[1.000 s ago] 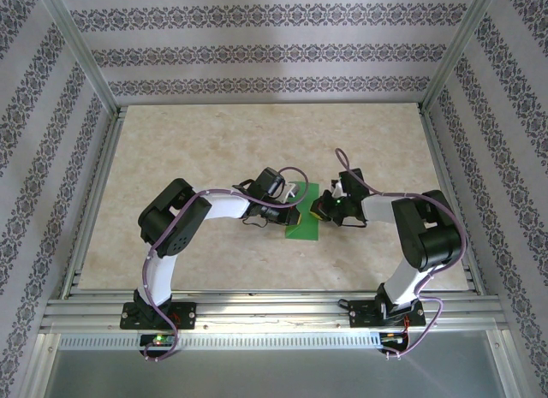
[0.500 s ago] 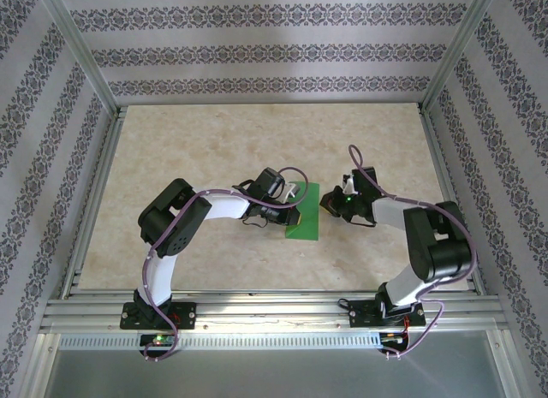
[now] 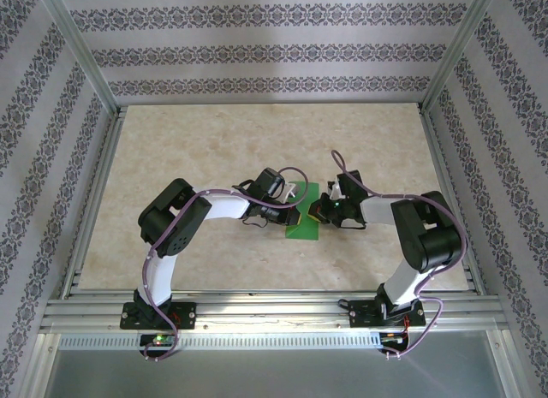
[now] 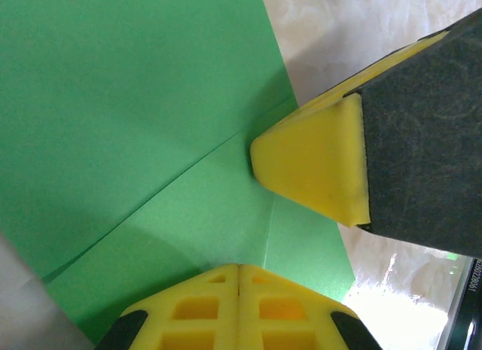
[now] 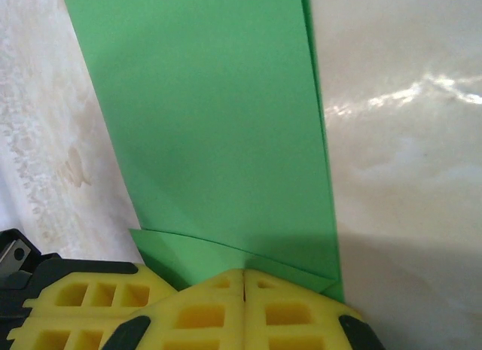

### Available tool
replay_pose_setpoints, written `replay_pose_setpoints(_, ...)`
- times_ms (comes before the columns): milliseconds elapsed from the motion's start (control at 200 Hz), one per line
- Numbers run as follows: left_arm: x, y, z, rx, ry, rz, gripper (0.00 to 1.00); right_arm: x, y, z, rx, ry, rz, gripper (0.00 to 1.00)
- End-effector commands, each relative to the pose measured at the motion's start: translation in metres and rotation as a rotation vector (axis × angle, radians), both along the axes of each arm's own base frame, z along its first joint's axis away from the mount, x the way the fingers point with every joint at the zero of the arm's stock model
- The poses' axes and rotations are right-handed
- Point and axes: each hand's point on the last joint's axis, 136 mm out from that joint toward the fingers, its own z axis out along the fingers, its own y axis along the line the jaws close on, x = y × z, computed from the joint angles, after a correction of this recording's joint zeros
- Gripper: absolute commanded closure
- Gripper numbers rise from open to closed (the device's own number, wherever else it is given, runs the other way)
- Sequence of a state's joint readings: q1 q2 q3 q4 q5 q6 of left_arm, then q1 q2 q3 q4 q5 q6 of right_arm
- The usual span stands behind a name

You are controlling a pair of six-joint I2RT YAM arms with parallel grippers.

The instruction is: Fold a paper plane with a square sheet of paper (pick it up from the middle)

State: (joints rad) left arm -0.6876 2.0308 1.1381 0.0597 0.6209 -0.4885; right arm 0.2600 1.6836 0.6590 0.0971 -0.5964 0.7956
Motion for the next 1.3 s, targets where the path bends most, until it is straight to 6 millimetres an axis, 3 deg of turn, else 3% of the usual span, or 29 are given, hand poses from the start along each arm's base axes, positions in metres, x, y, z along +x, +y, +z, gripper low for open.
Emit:
replay_pose_setpoints(0, -0.024, 0.018, -0.029, 0.1, 0.094, -0.007, 1.0, -0.009, -0.02, -0.025, -0.096, 0.054, -0.026, 0.99)
replay_pose_setpoints(95, -0.019, 0.014, -0.013, 0.075, 0.078, 0.006, 1.0, -0.015, -0.02, -0.028, -0.09, 0.067, -0.022, 1.0)
replay_pose_setpoints(280, -0.002, 0.001, 0.039, -0.003, -0.014, 0.023, 1.0, -0.019, -0.021, -0.033, -0.092, 0.086, -0.026, 1.0)
replay_pose_setpoints(405, -0.011, -0.009, 0.051, -0.058, 0.012, -0.004, 1.0, -0.02, -0.02, -0.034, -0.088, 0.096, -0.027, 0.99)
replay_pose_setpoints(620, -0.027, -0.019, 0.039, -0.054, 0.058, -0.05, 1.0, -0.019, -0.02, -0.035, -0.086, 0.104, -0.038, 0.99)
replay_pose_setpoints(834, -0.02, -0.028, 0.033, -0.038, 0.037, -0.038, 1.0, -0.021, -0.02, -0.035, -0.088, 0.11, -0.035, 0.99)
replay_pose_setpoints(1069, -0.023, -0.028, 0.016, 0.008, 0.065, -0.062, 1.0, -0.023, -0.021, -0.036, -0.096, 0.111, -0.031, 0.99)
replay_pose_setpoints(1299, -0.031, -0.013, -0.013, 0.098, 0.111, -0.06, 1.0, -0.024, -0.024, -0.036, -0.108, 0.11, -0.033, 0.98)
